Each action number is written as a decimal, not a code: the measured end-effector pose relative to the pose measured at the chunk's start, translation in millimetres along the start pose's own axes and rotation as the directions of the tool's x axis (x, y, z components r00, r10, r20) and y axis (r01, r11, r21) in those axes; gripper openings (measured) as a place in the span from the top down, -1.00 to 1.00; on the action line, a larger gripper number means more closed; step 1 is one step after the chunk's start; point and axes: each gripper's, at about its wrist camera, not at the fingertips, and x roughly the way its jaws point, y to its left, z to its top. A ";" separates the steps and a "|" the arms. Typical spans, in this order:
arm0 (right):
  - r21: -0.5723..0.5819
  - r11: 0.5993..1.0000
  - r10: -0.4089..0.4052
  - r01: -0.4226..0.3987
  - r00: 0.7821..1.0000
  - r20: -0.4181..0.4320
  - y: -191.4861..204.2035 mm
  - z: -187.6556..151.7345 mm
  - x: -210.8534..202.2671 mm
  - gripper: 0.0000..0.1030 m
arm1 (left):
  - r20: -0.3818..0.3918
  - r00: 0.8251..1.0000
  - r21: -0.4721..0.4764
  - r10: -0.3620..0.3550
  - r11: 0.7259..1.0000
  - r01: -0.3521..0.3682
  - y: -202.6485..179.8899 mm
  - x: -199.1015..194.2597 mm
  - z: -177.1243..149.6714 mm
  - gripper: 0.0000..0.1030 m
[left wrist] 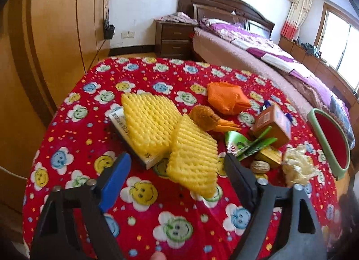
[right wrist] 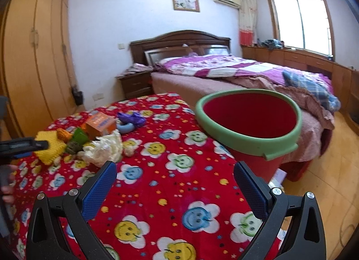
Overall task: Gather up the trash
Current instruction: 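Grasp the yellow foam net with the left gripper while the right gripper approaches the crumpled paper, then grasp the crumpled white paper with the right gripper and lift it, then carry both items over the red bucket and open both grippers to drop them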
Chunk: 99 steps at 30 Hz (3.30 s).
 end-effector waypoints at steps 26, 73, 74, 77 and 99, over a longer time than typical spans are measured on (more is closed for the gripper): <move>0.009 0.997 0.081 -0.080 0.989 -0.124 3.7 2.4 14.1 -1.00 | 0.050 0.977 0.080 -0.206 0.976 0.202 -25.6 -19.5 -6.2 0.79; 0.080 0.941 0.338 -0.329 0.922 -0.186 60.2 51.3 44.5 0.55 | 0.091 0.938 0.121 -0.335 0.938 0.324 -50.0 -39.3 -5.9 0.79; 0.081 0.940 0.340 -0.330 0.924 -0.174 56.2 53.9 40.8 0.55 | 0.101 0.936 0.130 -0.336 0.937 0.323 -53.8 -43.6 -5.2 0.79; 0.088 0.942 0.333 -0.323 0.932 -0.144 43.9 60.1 31.8 0.55 | 0.111 0.927 0.149 -0.358 0.928 0.340 -67.1 -53.6 -0.2 0.79; 0.193 0.971 0.139 -0.145 0.989 0.041 -84.8 85.2 -12.5 0.55 | 0.003 0.867 0.262 -0.498 0.837 0.480 -196.0 -49.1 39.0 0.79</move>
